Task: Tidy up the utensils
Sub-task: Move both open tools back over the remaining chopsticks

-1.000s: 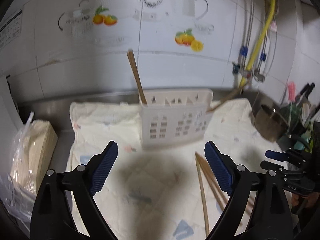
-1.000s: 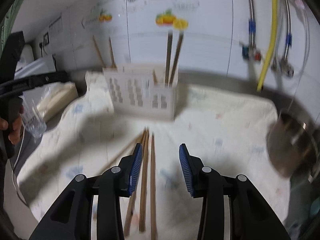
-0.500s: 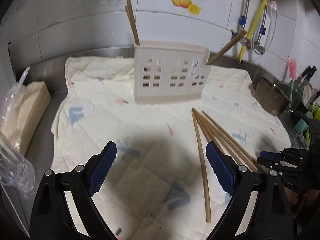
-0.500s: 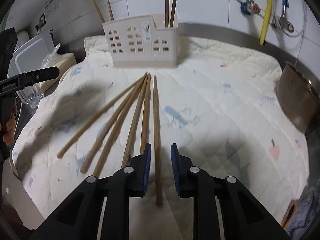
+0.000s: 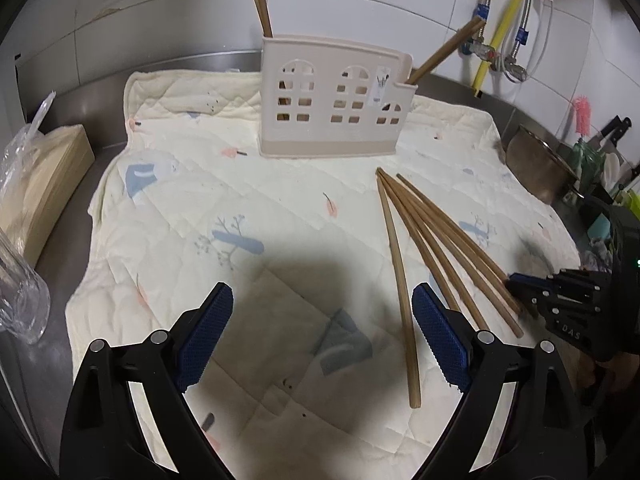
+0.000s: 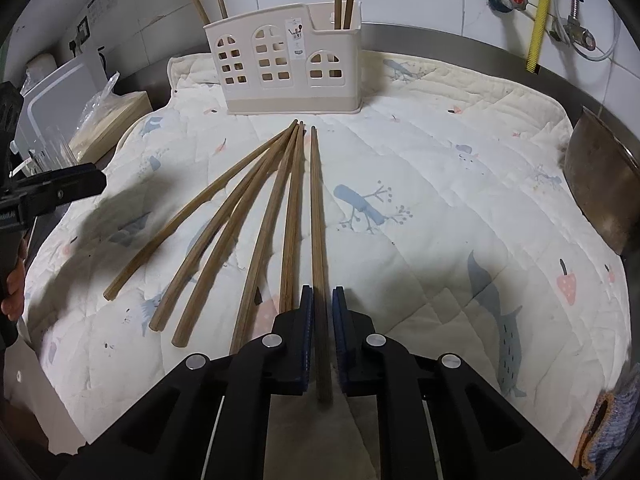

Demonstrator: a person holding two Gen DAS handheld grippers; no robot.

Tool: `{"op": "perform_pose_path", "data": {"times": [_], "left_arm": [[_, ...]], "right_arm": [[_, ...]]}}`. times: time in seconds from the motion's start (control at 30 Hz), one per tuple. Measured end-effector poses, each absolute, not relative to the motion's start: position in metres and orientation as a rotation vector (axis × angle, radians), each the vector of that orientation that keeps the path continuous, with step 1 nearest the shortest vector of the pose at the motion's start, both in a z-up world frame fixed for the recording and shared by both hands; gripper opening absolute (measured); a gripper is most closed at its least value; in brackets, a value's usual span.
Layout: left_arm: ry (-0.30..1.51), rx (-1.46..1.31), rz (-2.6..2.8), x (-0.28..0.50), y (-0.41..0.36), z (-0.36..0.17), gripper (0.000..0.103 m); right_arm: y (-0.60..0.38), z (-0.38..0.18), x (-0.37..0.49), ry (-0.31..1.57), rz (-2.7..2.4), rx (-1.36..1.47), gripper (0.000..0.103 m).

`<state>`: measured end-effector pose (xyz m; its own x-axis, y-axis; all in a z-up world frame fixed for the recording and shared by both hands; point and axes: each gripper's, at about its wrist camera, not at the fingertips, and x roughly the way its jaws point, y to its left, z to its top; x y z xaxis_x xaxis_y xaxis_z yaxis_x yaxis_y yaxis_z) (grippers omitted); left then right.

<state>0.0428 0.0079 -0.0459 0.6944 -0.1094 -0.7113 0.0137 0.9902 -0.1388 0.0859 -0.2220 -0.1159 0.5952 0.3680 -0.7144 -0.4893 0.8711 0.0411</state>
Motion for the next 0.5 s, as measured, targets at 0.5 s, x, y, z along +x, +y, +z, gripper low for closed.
{"op": "perform_pose_path", "data": {"times": [0.5], "left_arm": [[0.866, -0.096, -0.174, 0.034, -0.031, -0.071, 0.084]], "right_arm": [[-0.22, -0.114, 0.081, 0.756, 0.484, -0.21, 0.007]]}}
